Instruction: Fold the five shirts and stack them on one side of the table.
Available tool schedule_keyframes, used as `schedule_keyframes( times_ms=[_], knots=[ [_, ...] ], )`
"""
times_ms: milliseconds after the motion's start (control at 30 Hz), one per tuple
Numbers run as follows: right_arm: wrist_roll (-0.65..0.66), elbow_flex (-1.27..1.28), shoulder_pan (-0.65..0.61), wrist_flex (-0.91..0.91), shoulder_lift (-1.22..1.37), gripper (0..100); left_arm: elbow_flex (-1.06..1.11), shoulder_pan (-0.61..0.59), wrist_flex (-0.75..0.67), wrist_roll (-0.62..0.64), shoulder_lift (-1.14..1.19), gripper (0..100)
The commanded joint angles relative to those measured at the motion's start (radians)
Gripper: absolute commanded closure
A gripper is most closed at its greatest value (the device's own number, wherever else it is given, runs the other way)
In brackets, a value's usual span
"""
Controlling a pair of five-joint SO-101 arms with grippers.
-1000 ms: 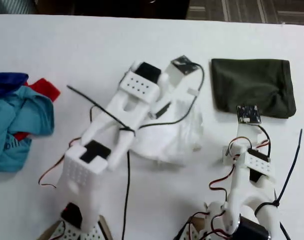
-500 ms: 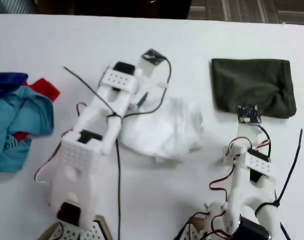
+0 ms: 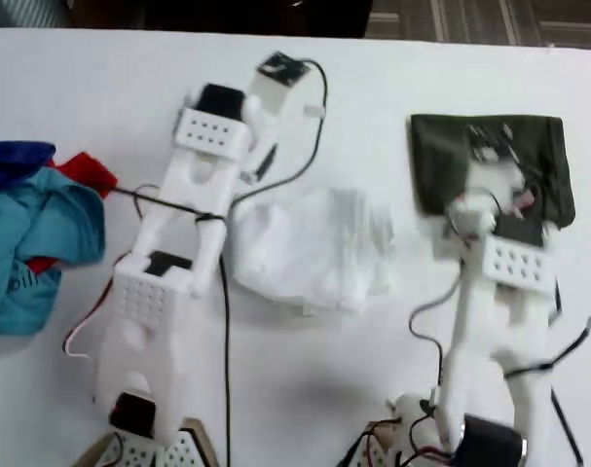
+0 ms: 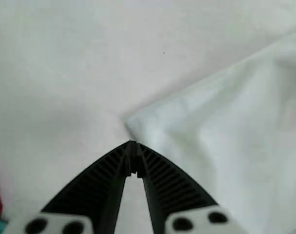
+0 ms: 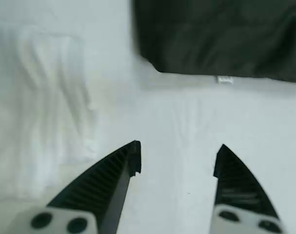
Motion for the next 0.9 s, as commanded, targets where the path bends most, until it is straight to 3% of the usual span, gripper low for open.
schedule_keyframes(
  times_ms=[0,200,433,767,867],
  knots=[
    [-0.063,-0.247,-0.148,0.081,0.137,74.8,-0.09,-0.094,0.057,0.009,-0.025,97],
    [-0.089,-0.466,-0.263,0.084,0.414,74.8,-0.013,-0.216,0.055,0.008,-0.124,97],
    [-0.087,-0.611,-0.328,0.084,0.654,74.8,0.335,-0.281,0.029,-0.023,-0.37,97],
    [-0.08,-0.707,-0.351,0.145,0.819,75.1,0.932,-0.348,-0.259,-0.029,-0.632,97],
    [-0.08,-0.729,-0.351,0.139,0.84,82.6,1.076,-0.348,-0.35,-0.029,-0.678,97]
  ],
)
